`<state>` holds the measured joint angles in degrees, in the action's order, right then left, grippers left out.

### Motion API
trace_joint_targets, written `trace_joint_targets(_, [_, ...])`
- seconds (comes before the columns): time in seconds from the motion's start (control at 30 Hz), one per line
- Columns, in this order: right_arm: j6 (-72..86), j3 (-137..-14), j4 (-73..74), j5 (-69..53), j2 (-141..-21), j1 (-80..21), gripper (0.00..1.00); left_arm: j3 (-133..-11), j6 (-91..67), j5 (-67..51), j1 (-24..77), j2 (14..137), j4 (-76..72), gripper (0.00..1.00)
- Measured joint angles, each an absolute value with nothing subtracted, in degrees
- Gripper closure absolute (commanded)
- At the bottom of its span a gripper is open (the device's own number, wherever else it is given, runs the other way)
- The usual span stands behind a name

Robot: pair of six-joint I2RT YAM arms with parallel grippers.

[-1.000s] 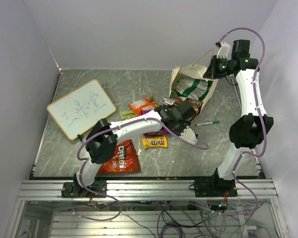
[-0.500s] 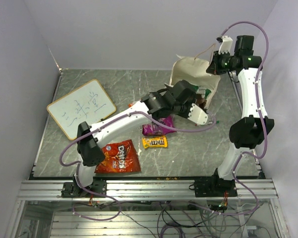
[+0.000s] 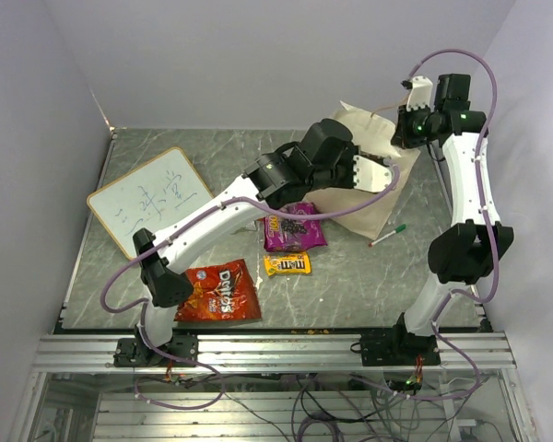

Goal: Place the snacks into the paper bag
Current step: Adjust the paper bag at the center of the board.

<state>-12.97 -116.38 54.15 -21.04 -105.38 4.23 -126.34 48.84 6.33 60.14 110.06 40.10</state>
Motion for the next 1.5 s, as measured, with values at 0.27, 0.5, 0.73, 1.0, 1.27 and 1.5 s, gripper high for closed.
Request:
trace_joint_targets(0.27, [-13.32,-115.63,53.91,-18.31,-105.25,4.27,1.0,-127.09,44.31,5.56,59.13,110.04,39.72,0.93])
trace_joint_targets(0.5, [-12.99,-113.73,52.18,-15.11,-104.29,4.27,1.0,-123.44,35.0,4.6,57.17,109.3,34.89,0.93])
trace_joint_targets(0.73, [-11.53,-110.24,50.11,-17.47,-101.97,4.47,1.0,-123.26,26.94,-4.73,56.03,109.12,34.68,0.93])
trace_joint_targets(1.0, [-11.35,-111.61,50.24,-21.65,-102.04,4.54,0.77,-120.84,20.25,-6.66,56.07,108.55,33.32,0.93])
trace_joint_targets(1.27, [-11.84,-118.41,50.89,-21.56,-102.28,4.54,0.55,-121.08,16.43,-1.52,56.07,108.71,31.51,0.93])
trace_joint_targets(1.5, [-12.62,-118.87,50.87,-17.89,-101.1,4.54,0.41,-121.14,16.03,-0.86,56.07,108.77,31.51,0.93])
